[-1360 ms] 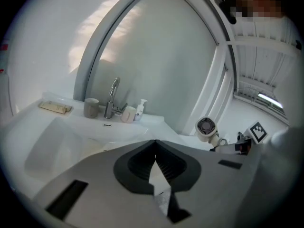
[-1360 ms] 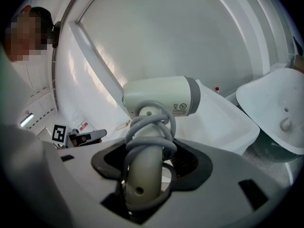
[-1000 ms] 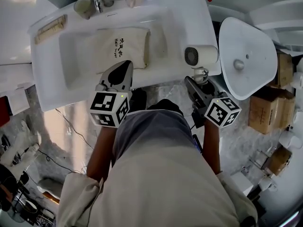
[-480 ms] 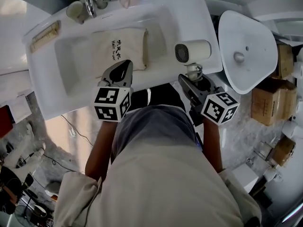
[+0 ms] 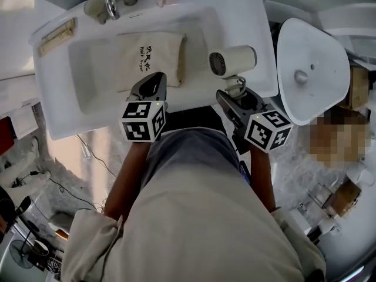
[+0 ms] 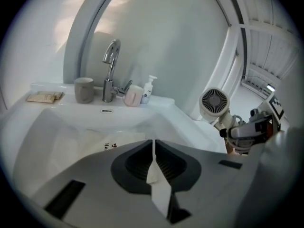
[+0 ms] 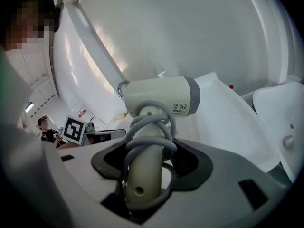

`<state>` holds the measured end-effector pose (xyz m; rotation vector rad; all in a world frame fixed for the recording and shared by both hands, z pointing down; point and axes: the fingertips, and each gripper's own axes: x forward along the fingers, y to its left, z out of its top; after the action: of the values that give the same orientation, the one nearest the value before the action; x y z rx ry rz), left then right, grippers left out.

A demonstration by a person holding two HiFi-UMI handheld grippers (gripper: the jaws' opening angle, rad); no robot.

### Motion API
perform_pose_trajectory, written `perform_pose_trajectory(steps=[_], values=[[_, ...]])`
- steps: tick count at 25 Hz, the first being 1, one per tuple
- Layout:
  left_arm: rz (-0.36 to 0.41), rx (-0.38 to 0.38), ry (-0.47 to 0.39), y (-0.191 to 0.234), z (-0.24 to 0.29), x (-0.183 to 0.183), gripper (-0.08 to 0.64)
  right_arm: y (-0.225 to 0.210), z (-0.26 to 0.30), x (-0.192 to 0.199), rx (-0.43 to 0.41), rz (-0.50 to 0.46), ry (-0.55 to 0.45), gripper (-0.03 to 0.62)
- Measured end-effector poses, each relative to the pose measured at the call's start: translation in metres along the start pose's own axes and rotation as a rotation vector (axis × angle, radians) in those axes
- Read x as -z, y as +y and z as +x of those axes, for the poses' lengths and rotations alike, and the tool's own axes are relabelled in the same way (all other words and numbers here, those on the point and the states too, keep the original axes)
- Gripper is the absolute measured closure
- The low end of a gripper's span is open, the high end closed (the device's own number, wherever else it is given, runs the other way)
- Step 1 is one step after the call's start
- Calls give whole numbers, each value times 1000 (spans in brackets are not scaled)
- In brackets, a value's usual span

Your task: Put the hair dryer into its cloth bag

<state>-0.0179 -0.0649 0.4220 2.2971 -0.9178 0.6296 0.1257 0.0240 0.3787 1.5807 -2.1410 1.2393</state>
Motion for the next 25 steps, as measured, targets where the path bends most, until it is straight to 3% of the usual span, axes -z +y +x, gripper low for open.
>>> perform_pose_trajectory(steps=[9, 15, 25], values=[[13, -37, 103, -5, 29, 19, 551, -20, 5, -4, -71, 16, 71, 341], [83, -97, 149, -1, 47, 25, 549, -30, 15, -8, -114, -7, 120, 341], [106, -133, 242, -1, 77, 42, 482, -44, 20, 3, -159, -11, 207, 341]])
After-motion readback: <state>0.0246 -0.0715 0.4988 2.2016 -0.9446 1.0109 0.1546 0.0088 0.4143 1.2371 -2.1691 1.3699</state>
